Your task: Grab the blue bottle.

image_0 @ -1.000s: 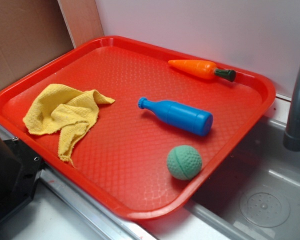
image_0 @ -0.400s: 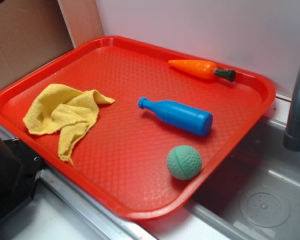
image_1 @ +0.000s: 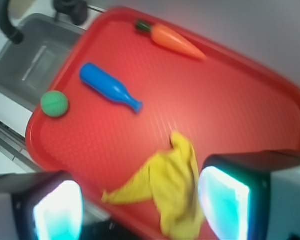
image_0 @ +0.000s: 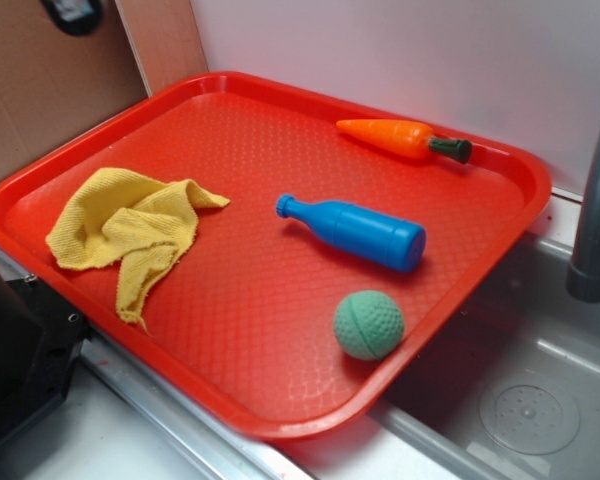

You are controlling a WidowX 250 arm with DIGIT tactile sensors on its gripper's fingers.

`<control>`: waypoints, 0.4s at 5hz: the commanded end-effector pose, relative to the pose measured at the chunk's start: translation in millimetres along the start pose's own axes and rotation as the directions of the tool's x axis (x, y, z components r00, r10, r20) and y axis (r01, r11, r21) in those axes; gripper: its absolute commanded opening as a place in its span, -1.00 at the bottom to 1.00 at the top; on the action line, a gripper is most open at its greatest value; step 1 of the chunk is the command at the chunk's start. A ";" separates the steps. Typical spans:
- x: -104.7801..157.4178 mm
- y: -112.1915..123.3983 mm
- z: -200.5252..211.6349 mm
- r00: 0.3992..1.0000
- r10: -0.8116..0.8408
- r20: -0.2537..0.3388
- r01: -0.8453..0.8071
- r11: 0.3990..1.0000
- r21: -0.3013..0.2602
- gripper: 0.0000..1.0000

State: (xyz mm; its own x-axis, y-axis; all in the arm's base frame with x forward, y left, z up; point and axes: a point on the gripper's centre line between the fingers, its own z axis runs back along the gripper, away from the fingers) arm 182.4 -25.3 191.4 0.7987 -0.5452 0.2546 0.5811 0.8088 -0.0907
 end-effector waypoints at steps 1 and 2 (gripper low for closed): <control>47.5 3.4 -46.8 0.914 -0.394 0.100 0.398 0.917 -0.031 1.00; 62.4 0.9 -82.1 0.854 -0.508 0.114 0.516 0.856 -0.044 1.00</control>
State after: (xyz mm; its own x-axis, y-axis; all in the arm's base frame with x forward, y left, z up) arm 247.3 -65.2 114.9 0.3960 -0.8474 0.3537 0.9103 0.4128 -0.0302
